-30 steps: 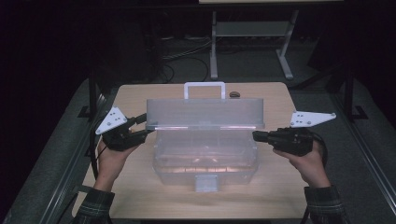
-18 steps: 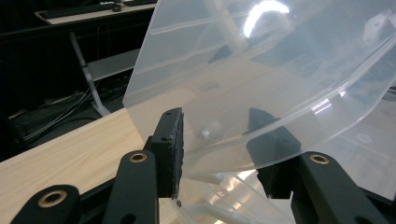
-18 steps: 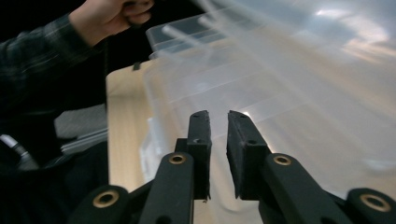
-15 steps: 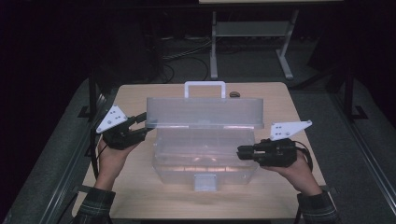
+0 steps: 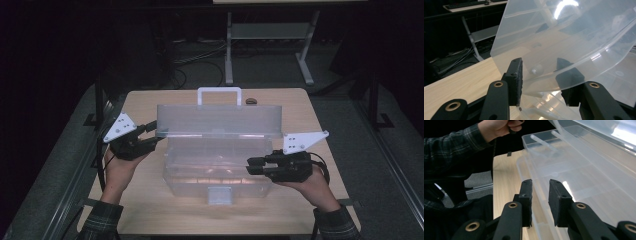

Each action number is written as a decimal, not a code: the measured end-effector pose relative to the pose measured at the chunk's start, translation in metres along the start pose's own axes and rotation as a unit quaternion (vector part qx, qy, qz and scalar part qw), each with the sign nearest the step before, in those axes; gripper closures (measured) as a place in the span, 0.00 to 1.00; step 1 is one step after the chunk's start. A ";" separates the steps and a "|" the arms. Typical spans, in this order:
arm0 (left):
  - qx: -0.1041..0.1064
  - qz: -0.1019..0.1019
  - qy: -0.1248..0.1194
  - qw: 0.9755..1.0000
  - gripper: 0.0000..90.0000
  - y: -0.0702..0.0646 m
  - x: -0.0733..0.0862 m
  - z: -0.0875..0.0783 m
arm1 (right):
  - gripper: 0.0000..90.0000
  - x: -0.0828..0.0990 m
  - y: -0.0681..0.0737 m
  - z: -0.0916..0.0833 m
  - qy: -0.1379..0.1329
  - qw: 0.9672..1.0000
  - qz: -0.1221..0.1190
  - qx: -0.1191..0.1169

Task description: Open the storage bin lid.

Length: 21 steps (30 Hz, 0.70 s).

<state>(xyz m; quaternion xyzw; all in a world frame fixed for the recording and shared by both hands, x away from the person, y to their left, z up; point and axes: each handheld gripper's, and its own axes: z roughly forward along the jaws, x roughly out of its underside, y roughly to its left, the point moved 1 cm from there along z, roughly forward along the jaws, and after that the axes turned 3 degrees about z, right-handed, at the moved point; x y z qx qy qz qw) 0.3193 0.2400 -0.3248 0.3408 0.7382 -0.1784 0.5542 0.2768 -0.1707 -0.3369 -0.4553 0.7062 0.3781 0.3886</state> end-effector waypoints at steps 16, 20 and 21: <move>-0.005 -0.001 0.005 1.000 0.65 0.000 -0.001 0.001 | 0.79 0.009 0.024 0.037 0.058 0.998 -0.019 -0.027; -0.005 -0.002 0.005 1.000 0.65 0.000 -0.001 0.001 | 0.78 0.016 0.027 0.048 0.077 0.997 -0.027 -0.016; -0.005 -0.001 0.006 1.000 0.65 0.000 -0.001 0.001 | 0.78 0.018 0.027 0.051 0.084 0.996 -0.031 -0.011</move>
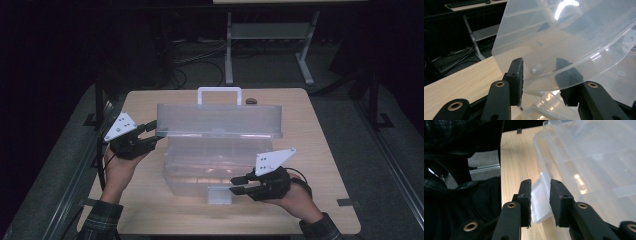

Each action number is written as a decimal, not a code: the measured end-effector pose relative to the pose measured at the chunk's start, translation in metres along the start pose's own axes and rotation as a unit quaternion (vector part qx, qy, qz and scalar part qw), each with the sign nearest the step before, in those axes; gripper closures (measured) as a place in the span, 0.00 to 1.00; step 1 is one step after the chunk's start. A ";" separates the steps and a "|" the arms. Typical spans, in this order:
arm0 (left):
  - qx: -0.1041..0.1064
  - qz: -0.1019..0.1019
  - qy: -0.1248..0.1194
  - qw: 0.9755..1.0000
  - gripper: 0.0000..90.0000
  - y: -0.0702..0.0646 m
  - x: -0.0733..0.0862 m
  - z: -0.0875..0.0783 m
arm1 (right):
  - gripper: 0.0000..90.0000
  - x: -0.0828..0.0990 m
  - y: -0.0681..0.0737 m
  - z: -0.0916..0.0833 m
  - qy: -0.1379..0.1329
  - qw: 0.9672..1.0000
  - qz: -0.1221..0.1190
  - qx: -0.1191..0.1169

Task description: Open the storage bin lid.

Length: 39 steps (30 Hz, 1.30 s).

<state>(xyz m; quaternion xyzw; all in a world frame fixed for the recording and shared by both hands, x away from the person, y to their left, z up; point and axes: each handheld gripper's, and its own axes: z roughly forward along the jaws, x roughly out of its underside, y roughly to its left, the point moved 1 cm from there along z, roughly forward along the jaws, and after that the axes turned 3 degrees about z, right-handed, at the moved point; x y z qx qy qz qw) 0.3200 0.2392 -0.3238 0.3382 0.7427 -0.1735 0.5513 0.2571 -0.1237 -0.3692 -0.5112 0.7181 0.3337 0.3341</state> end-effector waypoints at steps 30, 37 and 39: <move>-0.004 -0.002 0.006 1.000 0.66 0.002 -0.004 0.001 | 0.79 0.006 -0.001 0.029 0.071 0.993 -0.043 0.080; -0.011 -0.002 0.010 1.000 0.67 0.005 -0.011 0.004 | 0.80 0.006 -0.002 0.029 0.071 0.994 -0.044 0.075; -0.012 -0.003 0.009 1.000 0.67 0.006 -0.012 0.004 | 0.80 0.006 -0.002 0.029 0.071 0.994 -0.044 0.075</move>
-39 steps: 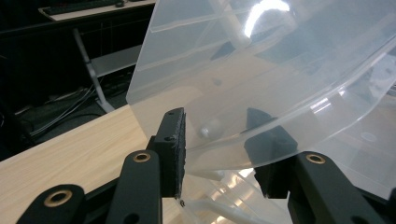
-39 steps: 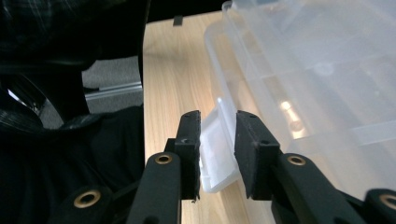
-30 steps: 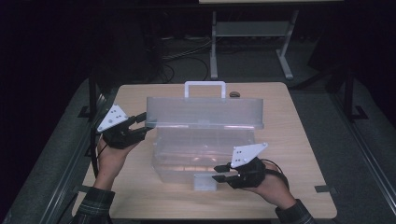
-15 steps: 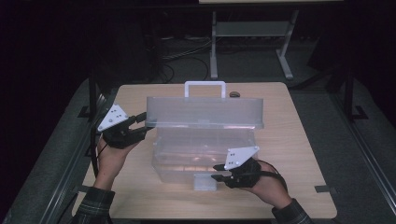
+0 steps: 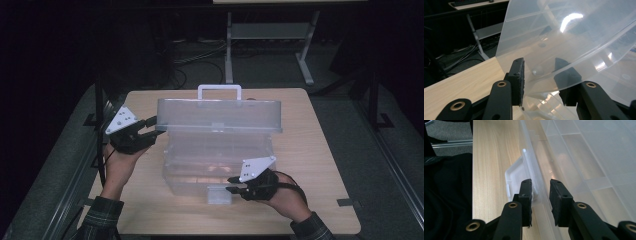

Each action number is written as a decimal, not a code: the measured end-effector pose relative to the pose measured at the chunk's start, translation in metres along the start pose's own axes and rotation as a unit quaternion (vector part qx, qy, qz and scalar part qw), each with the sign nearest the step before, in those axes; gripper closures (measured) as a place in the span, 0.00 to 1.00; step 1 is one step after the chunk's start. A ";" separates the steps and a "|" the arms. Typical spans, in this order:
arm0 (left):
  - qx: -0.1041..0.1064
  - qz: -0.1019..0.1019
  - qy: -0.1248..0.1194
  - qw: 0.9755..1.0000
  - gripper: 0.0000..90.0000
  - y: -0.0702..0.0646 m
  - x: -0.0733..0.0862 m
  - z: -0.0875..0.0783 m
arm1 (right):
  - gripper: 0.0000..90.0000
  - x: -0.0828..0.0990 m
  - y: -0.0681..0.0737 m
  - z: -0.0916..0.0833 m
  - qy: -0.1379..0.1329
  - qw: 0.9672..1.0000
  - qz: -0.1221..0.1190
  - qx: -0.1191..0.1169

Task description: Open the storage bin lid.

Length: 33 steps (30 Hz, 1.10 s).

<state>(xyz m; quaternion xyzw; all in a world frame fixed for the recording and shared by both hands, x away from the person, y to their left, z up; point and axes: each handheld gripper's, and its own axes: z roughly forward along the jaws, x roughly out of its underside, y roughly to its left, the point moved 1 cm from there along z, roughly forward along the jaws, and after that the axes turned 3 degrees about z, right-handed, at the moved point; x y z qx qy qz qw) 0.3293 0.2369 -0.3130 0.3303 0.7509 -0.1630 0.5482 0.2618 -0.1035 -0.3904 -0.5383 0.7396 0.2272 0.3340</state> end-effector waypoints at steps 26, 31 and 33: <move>-0.021 -0.010 0.002 1.000 0.72 0.010 -0.015 0.011 | 0.83 -0.004 -0.005 0.003 0.007 1.000 -0.006 -0.025; -0.026 -0.011 0.002 1.000 0.73 0.012 -0.020 0.014 | 0.84 -0.005 -0.005 0.002 0.016 0.999 -0.020 -0.029; -0.028 -0.008 0.004 1.000 0.73 0.013 -0.022 0.015 | 0.85 -0.005 -0.004 0.002 0.017 0.999 -0.022 -0.032</move>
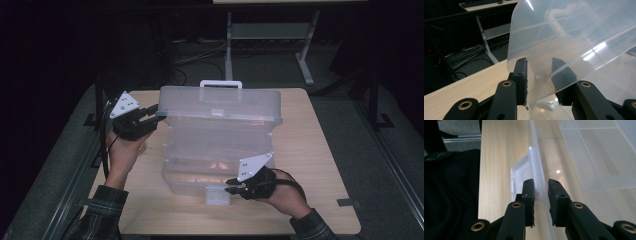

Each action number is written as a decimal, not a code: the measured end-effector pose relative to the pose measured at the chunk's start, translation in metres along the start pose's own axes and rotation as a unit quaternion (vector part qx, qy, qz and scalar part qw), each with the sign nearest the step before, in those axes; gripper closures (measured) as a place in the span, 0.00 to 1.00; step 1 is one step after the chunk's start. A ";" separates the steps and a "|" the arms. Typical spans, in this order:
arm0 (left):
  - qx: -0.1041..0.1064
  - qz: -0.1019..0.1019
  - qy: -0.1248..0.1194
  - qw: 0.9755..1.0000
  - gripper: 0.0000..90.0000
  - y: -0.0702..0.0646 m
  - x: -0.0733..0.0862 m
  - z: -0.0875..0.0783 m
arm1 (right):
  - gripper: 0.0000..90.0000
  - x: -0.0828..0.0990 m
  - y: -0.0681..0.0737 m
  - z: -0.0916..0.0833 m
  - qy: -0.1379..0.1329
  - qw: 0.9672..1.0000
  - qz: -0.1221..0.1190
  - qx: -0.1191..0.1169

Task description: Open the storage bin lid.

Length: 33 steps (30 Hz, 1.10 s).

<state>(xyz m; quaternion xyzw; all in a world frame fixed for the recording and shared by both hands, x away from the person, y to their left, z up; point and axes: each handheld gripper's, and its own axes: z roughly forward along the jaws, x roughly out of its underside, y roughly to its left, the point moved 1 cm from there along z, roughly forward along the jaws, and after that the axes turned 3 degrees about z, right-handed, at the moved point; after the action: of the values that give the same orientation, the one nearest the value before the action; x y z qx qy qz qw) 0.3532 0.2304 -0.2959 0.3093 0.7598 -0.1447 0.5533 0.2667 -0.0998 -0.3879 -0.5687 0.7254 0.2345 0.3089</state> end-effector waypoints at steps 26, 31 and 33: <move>-0.015 -0.001 0.000 1.000 0.76 0.009 -0.013 0.014 | 0.85 0.000 0.000 0.000 0.001 1.000 -0.005 -0.014; -0.022 0.001 0.006 1.000 0.78 0.011 -0.017 0.017 | 0.85 0.000 -0.001 0.000 -0.001 1.000 -0.007 -0.014; -0.024 0.003 0.009 1.000 0.78 0.011 -0.018 0.019 | 0.85 0.000 -0.001 0.000 -0.001 1.000 -0.007 -0.014</move>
<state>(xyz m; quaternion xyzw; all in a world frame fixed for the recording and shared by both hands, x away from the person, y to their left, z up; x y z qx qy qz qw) 0.3780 0.2230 -0.2838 0.3001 0.7668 -0.1220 0.5541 0.2675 -0.0996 -0.3877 -0.5781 0.7177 0.2429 0.3030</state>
